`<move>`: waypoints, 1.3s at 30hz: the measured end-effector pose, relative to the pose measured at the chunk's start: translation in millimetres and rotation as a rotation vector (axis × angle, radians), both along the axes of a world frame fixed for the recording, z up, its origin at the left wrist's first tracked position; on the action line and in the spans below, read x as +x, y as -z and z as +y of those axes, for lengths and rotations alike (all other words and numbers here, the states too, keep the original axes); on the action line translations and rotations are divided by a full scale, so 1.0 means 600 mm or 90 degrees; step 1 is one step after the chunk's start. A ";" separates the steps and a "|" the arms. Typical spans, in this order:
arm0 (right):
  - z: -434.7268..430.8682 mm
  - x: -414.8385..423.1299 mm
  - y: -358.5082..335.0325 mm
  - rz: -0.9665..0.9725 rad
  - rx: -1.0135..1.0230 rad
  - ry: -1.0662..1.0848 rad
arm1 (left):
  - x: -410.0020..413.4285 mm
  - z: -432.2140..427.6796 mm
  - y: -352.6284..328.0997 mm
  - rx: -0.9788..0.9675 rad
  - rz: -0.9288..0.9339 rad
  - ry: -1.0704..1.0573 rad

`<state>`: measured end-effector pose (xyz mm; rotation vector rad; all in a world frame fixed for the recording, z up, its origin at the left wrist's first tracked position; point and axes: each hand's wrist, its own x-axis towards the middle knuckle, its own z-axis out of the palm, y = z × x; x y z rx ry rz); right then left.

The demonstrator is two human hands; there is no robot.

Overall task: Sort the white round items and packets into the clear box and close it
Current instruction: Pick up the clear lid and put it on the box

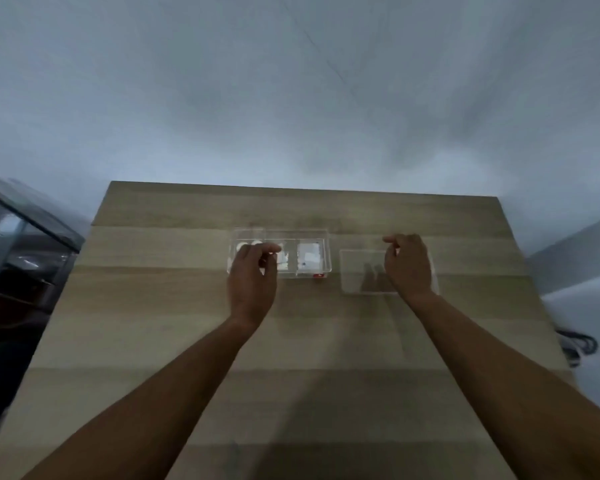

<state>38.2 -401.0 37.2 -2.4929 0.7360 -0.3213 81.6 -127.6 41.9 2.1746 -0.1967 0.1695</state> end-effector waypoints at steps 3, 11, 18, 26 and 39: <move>-0.061 -0.050 0.017 0.083 -0.003 0.100 | -0.047 -0.059 0.016 0.019 0.057 0.149; -0.115 -0.114 0.050 0.226 0.065 0.125 | -0.071 -0.218 0.059 0.266 0.250 0.325; -0.107 -0.121 0.061 0.256 0.132 0.059 | -0.076 -0.270 0.060 0.214 0.352 0.219; -0.109 -0.117 0.062 0.092 0.190 0.203 | -0.092 -0.282 0.036 0.093 0.297 0.153; 0.042 -0.002 -0.024 -0.045 0.217 0.139 | 0.021 -0.102 -0.044 -0.094 0.200 -0.038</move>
